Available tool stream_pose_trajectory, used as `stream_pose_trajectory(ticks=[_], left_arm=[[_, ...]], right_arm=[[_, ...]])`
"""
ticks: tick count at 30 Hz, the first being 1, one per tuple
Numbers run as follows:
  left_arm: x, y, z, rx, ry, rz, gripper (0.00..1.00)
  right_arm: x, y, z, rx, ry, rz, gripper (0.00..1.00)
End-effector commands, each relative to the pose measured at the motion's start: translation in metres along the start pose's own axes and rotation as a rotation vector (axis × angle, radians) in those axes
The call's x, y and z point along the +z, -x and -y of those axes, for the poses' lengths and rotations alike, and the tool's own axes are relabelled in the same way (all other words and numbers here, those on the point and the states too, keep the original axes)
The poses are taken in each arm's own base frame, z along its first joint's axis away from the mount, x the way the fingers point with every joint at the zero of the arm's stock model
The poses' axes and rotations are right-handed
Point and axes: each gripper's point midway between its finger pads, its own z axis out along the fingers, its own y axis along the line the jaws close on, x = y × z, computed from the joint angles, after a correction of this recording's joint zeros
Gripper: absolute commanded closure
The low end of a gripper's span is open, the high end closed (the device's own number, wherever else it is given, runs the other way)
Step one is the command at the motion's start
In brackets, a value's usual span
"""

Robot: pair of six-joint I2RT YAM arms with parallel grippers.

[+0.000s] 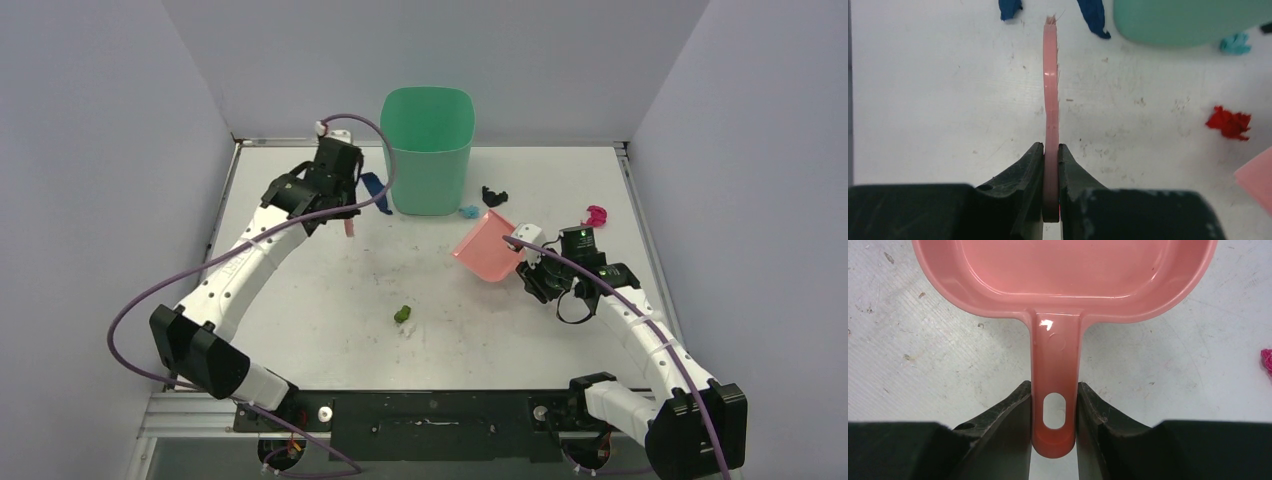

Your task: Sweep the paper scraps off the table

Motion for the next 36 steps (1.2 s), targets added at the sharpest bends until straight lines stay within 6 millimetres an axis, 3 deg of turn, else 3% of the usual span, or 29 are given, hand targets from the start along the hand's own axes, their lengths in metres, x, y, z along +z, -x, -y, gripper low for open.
stream_pose_trajectory(ticks=[1,7,12,16,20,23,26,29,32,36], left_arm=[[0.006,0.076,-0.009,-0.350,-0.098,0.280,1.00],[0.045,0.110,-0.008,-0.617,-0.219,0.346,1.00],[0.095,0.133,-0.009,-0.765,-0.266,0.374,1.00],[0.143,0.138,0.000,-0.865,-0.349,0.328,1.00],[0.180,0.143,0.006,-0.908,-0.354,0.287,1.00],[0.199,0.135,0.007,-0.940,-0.336,0.236,1.00],[0.205,0.121,0.005,-0.969,-0.317,0.194,1.00],[0.196,0.105,-0.003,-1.000,-0.283,0.178,1.00],[0.188,0.067,-0.021,-1.065,-0.195,0.135,1.00],[0.165,0.030,-0.043,-1.118,-0.158,0.145,1.00]], right_arm=[[-0.003,0.010,0.005,-0.013,-0.019,0.043,0.80],[-0.002,0.007,0.005,-0.011,-0.017,0.035,0.80],[-0.003,0.007,0.007,-0.009,-0.022,0.038,0.80],[-0.003,0.003,0.009,-0.001,-0.027,0.028,0.80],[-0.002,0.001,0.013,0.011,-0.037,0.021,0.80],[-0.003,0.000,0.014,0.017,-0.042,0.020,0.80],[-0.004,-0.001,0.015,0.018,-0.041,0.022,0.80],[-0.004,0.000,0.014,0.016,-0.038,0.026,0.80],[-0.005,0.002,0.012,0.008,-0.028,0.036,0.80],[-0.007,0.003,0.009,-0.005,-0.017,0.047,0.80]])
